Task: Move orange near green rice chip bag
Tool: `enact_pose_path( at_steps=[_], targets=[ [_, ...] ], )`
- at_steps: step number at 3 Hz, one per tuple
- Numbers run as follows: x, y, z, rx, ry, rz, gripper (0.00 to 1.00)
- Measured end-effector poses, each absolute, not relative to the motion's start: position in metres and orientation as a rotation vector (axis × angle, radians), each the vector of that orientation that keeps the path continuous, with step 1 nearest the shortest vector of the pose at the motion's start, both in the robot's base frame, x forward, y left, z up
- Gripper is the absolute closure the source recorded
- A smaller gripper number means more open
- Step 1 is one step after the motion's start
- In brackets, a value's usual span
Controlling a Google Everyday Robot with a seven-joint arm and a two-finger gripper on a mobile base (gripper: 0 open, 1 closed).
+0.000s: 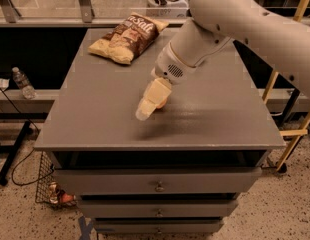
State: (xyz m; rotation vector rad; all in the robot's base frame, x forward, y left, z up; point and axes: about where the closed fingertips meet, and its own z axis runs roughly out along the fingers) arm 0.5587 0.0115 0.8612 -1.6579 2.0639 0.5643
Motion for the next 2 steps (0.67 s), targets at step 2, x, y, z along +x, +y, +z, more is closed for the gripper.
enact_pose_path(
  at_steps=[2],
  targets=[
    [0.558, -0.012, 0.843, -1.601, 2.102, 0.592, 0.15]
  ],
)
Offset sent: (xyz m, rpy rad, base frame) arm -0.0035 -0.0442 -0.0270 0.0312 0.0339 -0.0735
